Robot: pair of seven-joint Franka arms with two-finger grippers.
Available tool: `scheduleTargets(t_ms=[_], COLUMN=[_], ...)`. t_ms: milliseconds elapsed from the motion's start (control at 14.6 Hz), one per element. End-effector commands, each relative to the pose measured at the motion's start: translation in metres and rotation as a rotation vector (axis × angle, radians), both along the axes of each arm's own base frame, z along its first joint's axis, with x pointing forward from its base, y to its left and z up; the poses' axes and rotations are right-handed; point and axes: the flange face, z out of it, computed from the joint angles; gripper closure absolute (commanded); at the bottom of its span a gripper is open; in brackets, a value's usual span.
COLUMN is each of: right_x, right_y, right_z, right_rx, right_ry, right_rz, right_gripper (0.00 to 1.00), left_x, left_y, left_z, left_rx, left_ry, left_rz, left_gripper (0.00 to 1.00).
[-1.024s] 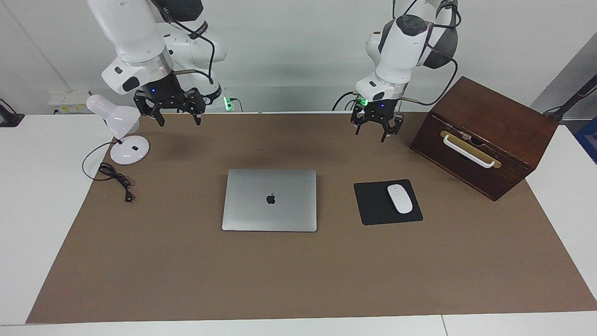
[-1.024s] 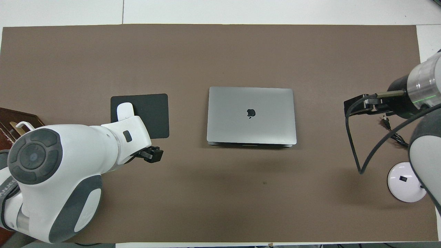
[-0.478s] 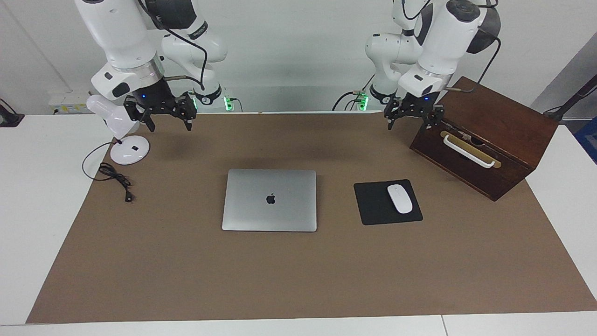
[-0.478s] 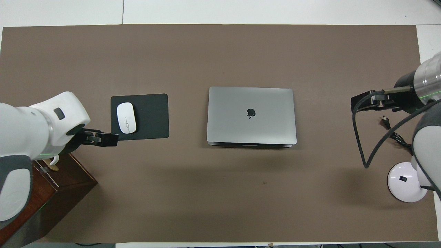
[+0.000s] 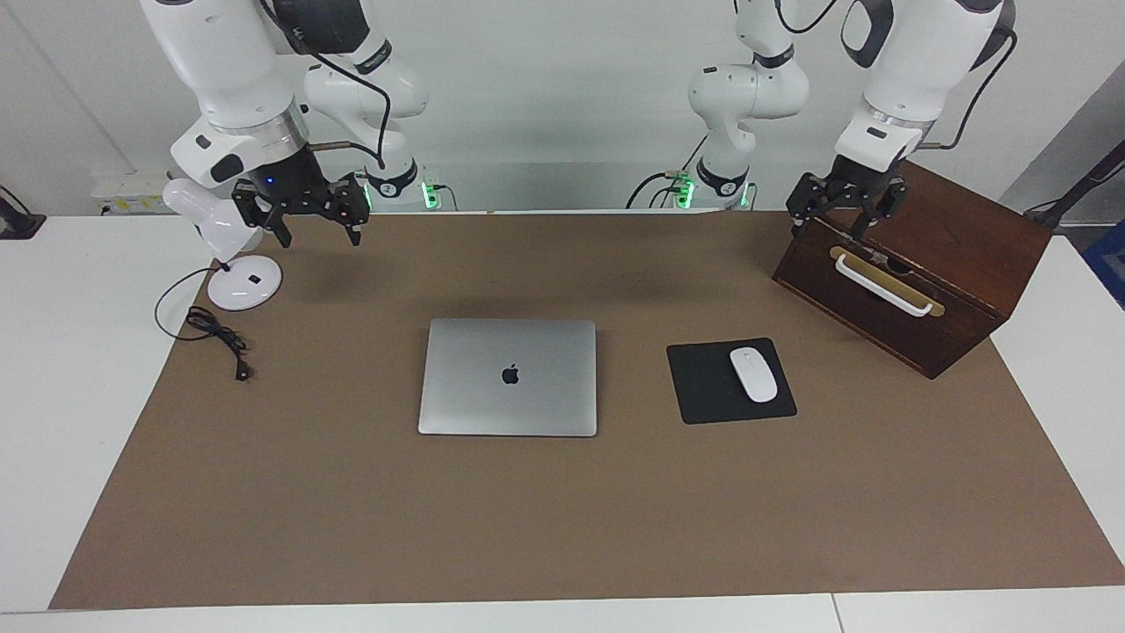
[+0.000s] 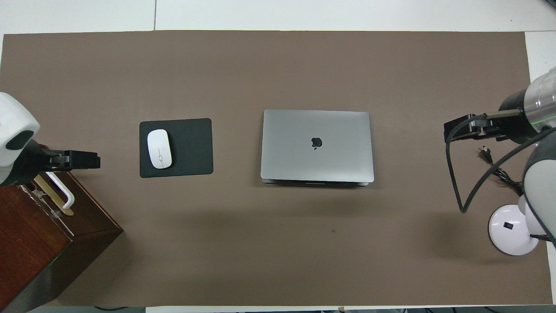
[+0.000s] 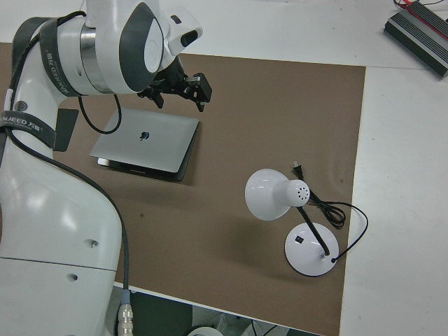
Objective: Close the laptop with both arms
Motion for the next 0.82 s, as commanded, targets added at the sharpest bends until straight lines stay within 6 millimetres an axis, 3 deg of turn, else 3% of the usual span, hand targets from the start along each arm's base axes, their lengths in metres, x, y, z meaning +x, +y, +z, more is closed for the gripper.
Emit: scheduleTargets(t_ms=[0,273,751], right_x=[-0.006,-0.003,-0.009], right_y=[-0.025,-0.04,-0.047], right_z=[0.011,0.025,0.032], right_rx=[-0.001,0.008,0.023], right_ry=[-0.006,0.009,0.048], right_rz=[-0.014,-0.032,-0.005], right_gripper=[0.0,0.0,0.0], left_x=[0.02,0.027,0.029], left_y=[0.011,0.022,0.027], left_z=[0.023,0.029,0.014], left_rx=[0.018,0.021,0.03], left_ry=[0.057,0.132,0.156], left_rz=[0.04,0.059,0.051], left_gripper=[0.0,0.0,0.0])
